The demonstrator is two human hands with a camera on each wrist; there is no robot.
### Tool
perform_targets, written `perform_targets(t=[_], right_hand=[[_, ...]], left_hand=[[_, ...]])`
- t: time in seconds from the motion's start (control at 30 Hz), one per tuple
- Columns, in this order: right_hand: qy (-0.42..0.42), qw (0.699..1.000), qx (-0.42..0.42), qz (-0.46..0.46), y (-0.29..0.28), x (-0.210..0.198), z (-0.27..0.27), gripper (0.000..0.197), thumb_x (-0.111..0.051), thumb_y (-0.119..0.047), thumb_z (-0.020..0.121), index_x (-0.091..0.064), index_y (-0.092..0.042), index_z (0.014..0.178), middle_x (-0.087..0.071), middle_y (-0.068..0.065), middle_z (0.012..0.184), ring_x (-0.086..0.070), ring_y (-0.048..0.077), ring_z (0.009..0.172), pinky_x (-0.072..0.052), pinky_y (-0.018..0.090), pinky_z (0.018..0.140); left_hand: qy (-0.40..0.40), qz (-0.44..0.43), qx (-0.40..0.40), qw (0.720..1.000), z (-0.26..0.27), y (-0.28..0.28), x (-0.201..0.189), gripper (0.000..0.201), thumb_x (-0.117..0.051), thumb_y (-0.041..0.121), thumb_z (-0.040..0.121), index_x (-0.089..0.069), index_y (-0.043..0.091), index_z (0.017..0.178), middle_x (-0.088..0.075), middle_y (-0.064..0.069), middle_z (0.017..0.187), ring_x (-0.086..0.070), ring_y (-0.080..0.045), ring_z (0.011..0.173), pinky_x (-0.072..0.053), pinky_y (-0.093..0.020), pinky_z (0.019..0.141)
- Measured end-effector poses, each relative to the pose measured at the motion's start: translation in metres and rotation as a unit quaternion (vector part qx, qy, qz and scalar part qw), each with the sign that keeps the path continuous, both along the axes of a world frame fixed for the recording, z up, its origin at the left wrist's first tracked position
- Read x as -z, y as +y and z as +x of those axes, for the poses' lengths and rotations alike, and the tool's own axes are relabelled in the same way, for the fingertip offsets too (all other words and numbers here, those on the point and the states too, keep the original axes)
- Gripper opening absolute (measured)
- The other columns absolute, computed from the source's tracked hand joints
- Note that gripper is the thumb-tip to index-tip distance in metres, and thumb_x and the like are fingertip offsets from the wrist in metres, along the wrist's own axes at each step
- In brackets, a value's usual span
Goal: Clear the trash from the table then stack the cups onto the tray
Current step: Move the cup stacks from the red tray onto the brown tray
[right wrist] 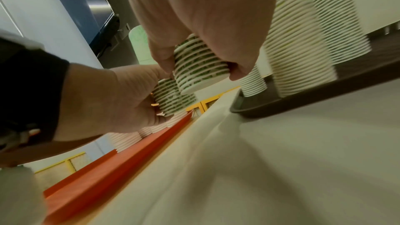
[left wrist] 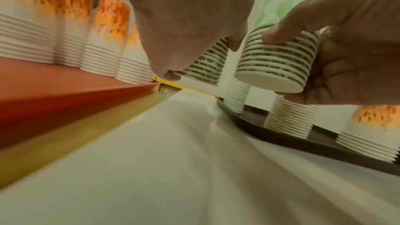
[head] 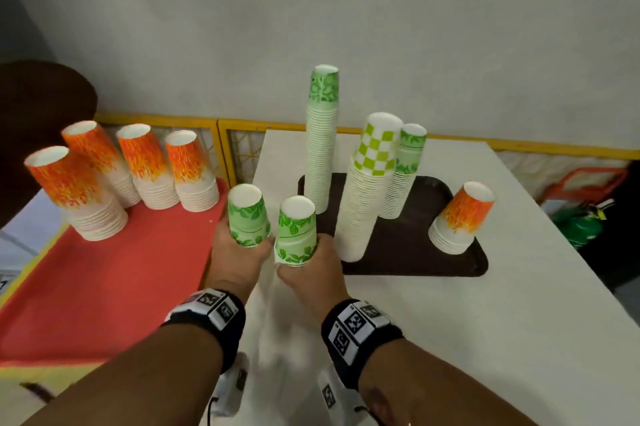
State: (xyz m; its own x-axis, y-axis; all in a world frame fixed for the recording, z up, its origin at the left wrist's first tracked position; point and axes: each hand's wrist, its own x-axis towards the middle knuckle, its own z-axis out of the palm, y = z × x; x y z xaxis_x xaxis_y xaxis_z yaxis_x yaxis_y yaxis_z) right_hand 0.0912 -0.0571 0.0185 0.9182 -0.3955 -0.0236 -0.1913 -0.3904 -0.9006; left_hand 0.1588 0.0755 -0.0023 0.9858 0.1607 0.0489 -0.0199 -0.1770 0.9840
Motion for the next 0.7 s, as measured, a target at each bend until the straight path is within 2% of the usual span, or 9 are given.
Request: perform_targets(t=[0.07,0.13,0.23,0.3,0.37,0.5,0.6,0.67,0.7], right_hand=[[0.001,1.0,-0.014,-0.004,-0.033,0.003,-0.017,0.064,-0.084,-0.038,0.056,-0.051,-0.017,0.107,-0.064,-0.001,0.102,-0.065,0.017,0.092,-0.058,0.036,0.08],[0.002,0.999,-0.03,-0.01,-0.068,0.008,-0.035,0.065,-0.085,-0.038,0.057,-0.053,-0.015,0.108,-0.066,-0.001,0.101,-0.066,0.016,0.09,-0.058,0.035,0.077],[0.014,0.997,-0.063,-0.053,-0.12,0.016,-0.058,0.067,-0.082,-0.04,0.055,-0.051,-0.015,0.109,-0.063,0.0,0.102,-0.062,0.019,0.094,-0.056,0.038,0.081],[0.025,0.994,-0.078,-0.071,-0.152,0.02,-0.068,0.067,-0.081,-0.04,0.056,-0.05,-0.016,0.11,-0.06,-0.001,0.104,-0.06,0.019,0.096,-0.054,0.035,0.081],[0.021,0.994,-0.076,-0.078,-0.177,0.02,-0.075,0.064,-0.081,-0.041,0.058,-0.051,-0.018,0.108,-0.06,-0.002,0.103,-0.059,0.018,0.095,-0.053,0.034,0.08],[-0.045,0.995,-0.04,-0.075,-0.211,0.02,-0.079,0.066,-0.079,-0.049,0.056,-0.052,-0.017,0.107,-0.063,0.0,0.099,-0.062,0.021,0.094,-0.056,0.04,0.079],[-0.106,0.993,0.0,-0.055,-0.229,0.01,-0.072,0.071,-0.077,-0.05,0.055,-0.052,-0.014,0.111,-0.063,0.001,0.099,-0.064,0.02,0.092,-0.057,0.042,0.078],[-0.135,0.99,0.02,-0.033,-0.238,-0.007,-0.06,0.072,-0.077,-0.045,0.055,-0.051,-0.016,0.115,-0.062,0.001,0.103,-0.063,0.018,0.095,-0.057,0.041,0.082],[-0.153,0.987,0.031,-0.024,-0.243,-0.018,-0.052,0.073,-0.077,-0.043,0.055,-0.05,-0.017,0.118,-0.061,0.001,0.106,-0.062,0.018,0.099,-0.056,0.041,0.085]], left_hand=[[-0.001,0.029,-0.002,1.0,-0.013,-0.033,-0.005,0.052,-0.088,0.029,0.059,-0.06,0.022,0.102,-0.072,-0.002,0.09,-0.072,-0.024,0.083,-0.06,-0.047,0.077],[0.01,0.045,-0.051,0.998,-0.03,-0.067,-0.005,0.055,-0.088,0.03,0.058,-0.055,0.024,0.101,-0.069,-0.002,0.094,-0.069,-0.025,0.087,-0.058,-0.044,0.08],[0.029,0.039,-0.112,0.993,-0.062,-0.116,0.001,0.06,-0.086,0.037,0.055,-0.05,0.026,0.102,-0.064,-0.004,0.098,-0.065,-0.026,0.089,-0.056,-0.049,0.083],[0.036,0.022,-0.13,0.991,-0.082,-0.145,0.005,0.061,-0.084,0.041,0.052,-0.051,0.027,0.102,-0.064,-0.003,0.097,-0.066,-0.026,0.088,-0.057,-0.049,0.082],[0.043,0.008,-0.129,0.991,-0.099,-0.17,0.009,0.06,-0.085,0.042,0.051,-0.055,0.027,0.102,-0.067,-0.001,0.095,-0.068,-0.022,0.085,-0.059,-0.047,0.08],[0.037,0.001,-0.086,0.996,-0.121,-0.209,0.012,0.052,-0.082,0.035,0.054,-0.058,0.027,0.099,-0.071,0.002,0.086,-0.07,-0.015,0.077,-0.06,-0.044,0.074],[0.016,-0.012,-0.063,0.998,-0.124,-0.235,-0.004,0.044,-0.085,0.02,0.064,-0.054,0.028,0.095,-0.068,0.004,0.084,-0.067,-0.005,0.074,-0.055,-0.027,0.068],[-0.002,-0.023,-0.05,0.999,-0.12,-0.25,-0.021,0.041,-0.084,0.013,0.069,-0.053,0.029,0.091,-0.067,0.006,0.082,-0.065,-0.001,0.07,-0.05,-0.015,0.062],[-0.013,-0.031,-0.043,0.999,-0.116,-0.257,-0.03,0.039,-0.083,0.012,0.07,-0.054,0.029,0.09,-0.067,0.006,0.081,-0.065,-0.001,0.07,-0.049,-0.014,0.061]])
